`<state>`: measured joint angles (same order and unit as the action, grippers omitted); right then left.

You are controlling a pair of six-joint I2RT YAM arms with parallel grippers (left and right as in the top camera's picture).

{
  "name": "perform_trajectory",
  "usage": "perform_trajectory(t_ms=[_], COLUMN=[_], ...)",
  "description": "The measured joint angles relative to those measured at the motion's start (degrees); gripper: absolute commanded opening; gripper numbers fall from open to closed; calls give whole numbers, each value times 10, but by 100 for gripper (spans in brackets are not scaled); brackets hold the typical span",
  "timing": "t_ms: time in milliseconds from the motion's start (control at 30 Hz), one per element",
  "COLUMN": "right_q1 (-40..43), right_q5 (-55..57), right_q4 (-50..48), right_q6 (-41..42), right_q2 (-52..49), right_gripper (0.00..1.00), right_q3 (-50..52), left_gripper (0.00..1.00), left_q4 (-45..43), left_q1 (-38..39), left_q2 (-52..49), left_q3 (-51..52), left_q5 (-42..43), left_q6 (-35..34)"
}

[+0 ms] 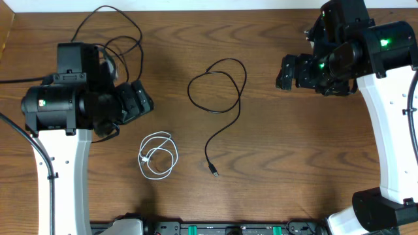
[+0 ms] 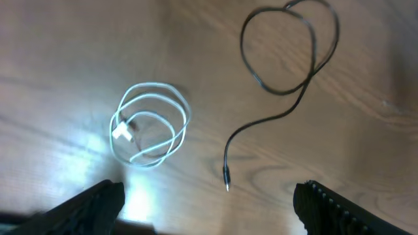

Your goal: Untangle cables

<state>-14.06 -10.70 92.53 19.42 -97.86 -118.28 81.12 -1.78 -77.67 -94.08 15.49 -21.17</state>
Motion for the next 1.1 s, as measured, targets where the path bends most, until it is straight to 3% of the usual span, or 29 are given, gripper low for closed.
perform_trajectory(t_ms=[467, 800, 1100], right_q1=[0, 0, 0], right_q5=[0, 0, 0], right_q4=[0, 0, 0], right_q6=[0, 0, 0], right_q2=[0, 0, 0], right_gripper=[99, 99, 99], right_q3=[0, 0, 0], left_gripper=[88, 88, 87], left_q4=[15, 73, 56], left_q1=[0, 0, 0], left_q2=[-9, -61, -75], left_q3=[0, 1, 65], left_q5=[-25, -37, -38], left_q6=[-27, -46, -48])
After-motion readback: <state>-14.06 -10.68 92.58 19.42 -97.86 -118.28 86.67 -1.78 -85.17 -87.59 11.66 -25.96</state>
